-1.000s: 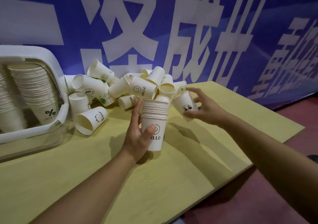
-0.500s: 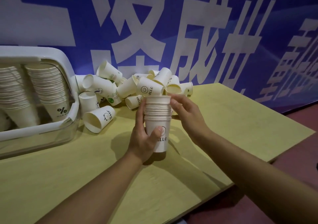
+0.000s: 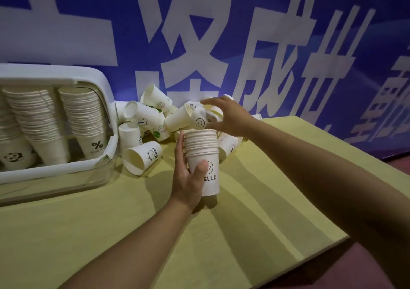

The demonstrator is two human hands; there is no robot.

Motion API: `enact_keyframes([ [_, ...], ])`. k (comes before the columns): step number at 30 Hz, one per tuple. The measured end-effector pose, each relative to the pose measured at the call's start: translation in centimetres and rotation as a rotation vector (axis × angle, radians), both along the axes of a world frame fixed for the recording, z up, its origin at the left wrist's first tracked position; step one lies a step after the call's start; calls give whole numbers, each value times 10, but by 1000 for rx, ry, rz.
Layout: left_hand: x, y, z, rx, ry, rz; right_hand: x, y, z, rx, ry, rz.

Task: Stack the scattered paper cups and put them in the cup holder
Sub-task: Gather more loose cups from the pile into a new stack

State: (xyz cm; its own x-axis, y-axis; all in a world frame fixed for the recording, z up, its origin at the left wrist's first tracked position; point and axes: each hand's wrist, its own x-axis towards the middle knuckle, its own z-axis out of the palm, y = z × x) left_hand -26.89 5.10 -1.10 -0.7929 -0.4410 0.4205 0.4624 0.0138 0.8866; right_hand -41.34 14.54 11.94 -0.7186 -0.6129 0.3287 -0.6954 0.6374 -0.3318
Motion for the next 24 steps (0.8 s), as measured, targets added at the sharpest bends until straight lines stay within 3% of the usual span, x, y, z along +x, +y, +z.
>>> enact_keyframes([
  [3,1,1,0,-44,6,-38,-14,-11,6,188,-56,53],
  [7,3,5,2,-114,2,-117,-25,-15,9,240,-128,72],
  [10,1,4,-1,-132,-24,-136,-21,-7,17,103,-151,102],
  [14,1,4,0,-159,-53,-120,0,10,27,-215,-386,231],
  [17,0,5,-1,-153,-58,-119,28,24,18,-304,-477,286],
  [24,3,7,2,-141,-42,-48,63,43,-32,-557,-371,168],
])
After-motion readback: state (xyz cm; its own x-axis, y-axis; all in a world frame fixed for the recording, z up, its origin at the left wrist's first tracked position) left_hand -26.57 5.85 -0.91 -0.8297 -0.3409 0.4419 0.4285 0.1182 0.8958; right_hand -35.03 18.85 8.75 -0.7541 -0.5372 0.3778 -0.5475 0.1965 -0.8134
